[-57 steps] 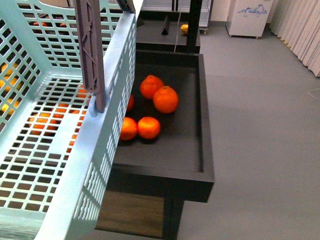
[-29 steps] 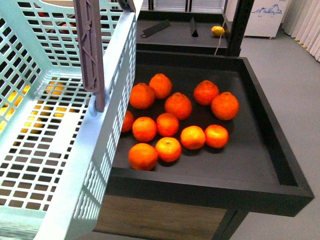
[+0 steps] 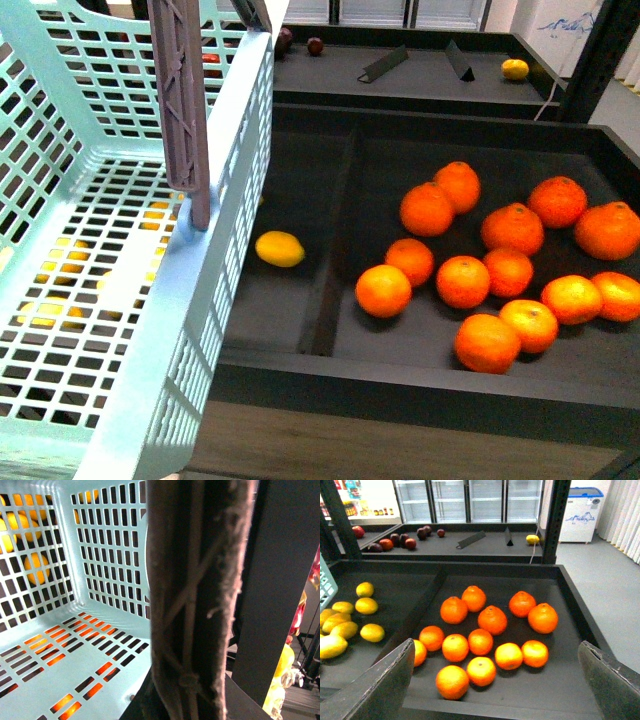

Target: Pick lemon and mango into basket

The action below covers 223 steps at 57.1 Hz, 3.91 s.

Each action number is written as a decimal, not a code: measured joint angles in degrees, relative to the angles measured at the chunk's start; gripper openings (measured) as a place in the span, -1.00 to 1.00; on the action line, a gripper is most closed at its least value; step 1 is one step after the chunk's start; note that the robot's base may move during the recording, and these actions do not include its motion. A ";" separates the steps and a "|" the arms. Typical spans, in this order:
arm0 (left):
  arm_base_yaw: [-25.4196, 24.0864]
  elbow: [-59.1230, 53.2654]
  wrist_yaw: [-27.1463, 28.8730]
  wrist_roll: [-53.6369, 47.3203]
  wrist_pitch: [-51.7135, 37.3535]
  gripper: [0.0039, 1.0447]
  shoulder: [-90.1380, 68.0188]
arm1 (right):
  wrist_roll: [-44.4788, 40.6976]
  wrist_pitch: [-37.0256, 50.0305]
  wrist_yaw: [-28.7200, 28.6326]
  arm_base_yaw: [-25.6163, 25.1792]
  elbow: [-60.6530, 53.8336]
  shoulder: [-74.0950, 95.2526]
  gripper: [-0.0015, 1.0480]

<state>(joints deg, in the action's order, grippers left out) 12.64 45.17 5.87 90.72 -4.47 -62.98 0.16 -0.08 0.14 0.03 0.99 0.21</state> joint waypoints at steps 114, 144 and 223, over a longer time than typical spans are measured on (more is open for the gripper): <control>1.07 4.52 0.68 -10.14 9.31 -0.89 -2.95 | 0.00 0.00 -0.31 -0.07 -0.02 0.00 0.83; 16.02 49.29 -19.30 -47.78 16.15 -0.89 -50.69 | 0.00 0.00 -0.28 -0.07 -0.02 0.00 0.83; 21.00 50.42 -20.26 -41.35 13.05 -0.89 -48.87 | 3.45 50.38 -12.41 -29.42 27.08 103.67 0.83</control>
<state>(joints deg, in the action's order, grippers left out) 33.65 95.59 -14.39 49.36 8.58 -111.85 3.62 50.30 -12.27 -29.39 28.08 103.88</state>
